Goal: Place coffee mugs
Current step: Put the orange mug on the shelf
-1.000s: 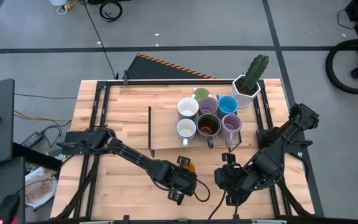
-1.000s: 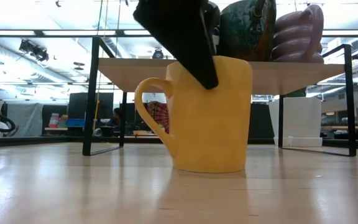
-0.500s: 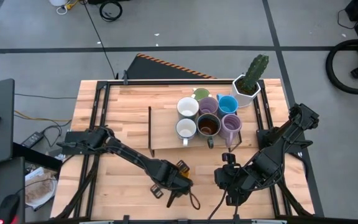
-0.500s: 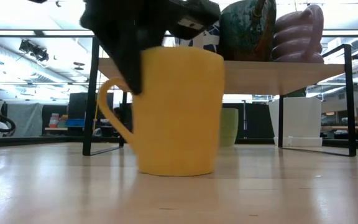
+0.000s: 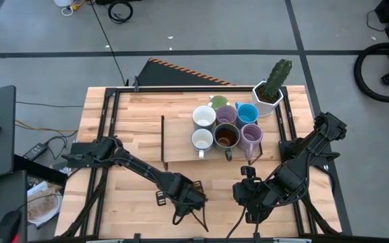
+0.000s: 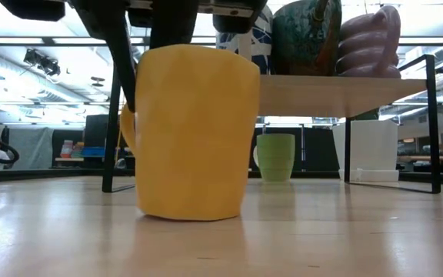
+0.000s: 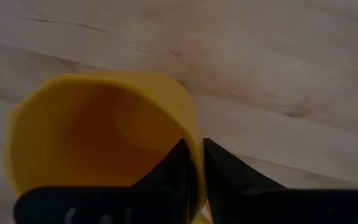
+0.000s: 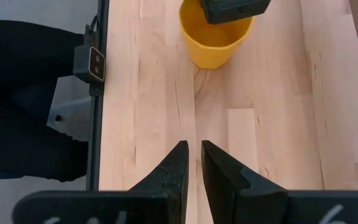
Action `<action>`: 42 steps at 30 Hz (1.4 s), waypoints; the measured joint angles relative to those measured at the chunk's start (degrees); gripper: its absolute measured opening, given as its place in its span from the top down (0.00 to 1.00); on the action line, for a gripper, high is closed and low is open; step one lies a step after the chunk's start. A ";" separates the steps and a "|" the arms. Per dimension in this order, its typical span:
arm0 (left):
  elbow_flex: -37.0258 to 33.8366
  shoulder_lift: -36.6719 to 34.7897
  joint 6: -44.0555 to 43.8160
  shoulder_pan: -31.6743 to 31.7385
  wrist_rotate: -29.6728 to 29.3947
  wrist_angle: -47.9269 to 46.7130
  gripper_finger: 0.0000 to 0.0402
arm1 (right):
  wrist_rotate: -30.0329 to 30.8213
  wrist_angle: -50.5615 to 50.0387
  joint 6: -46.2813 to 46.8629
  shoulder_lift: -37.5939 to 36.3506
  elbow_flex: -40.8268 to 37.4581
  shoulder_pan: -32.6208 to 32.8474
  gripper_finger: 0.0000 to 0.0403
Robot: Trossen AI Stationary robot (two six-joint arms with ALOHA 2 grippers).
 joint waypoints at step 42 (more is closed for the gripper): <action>5.55 1.28 -78.40 -0.37 -0.47 13.52 0.56 | 0.37 0.02 0.24 0.00 0.00 0.05 0.87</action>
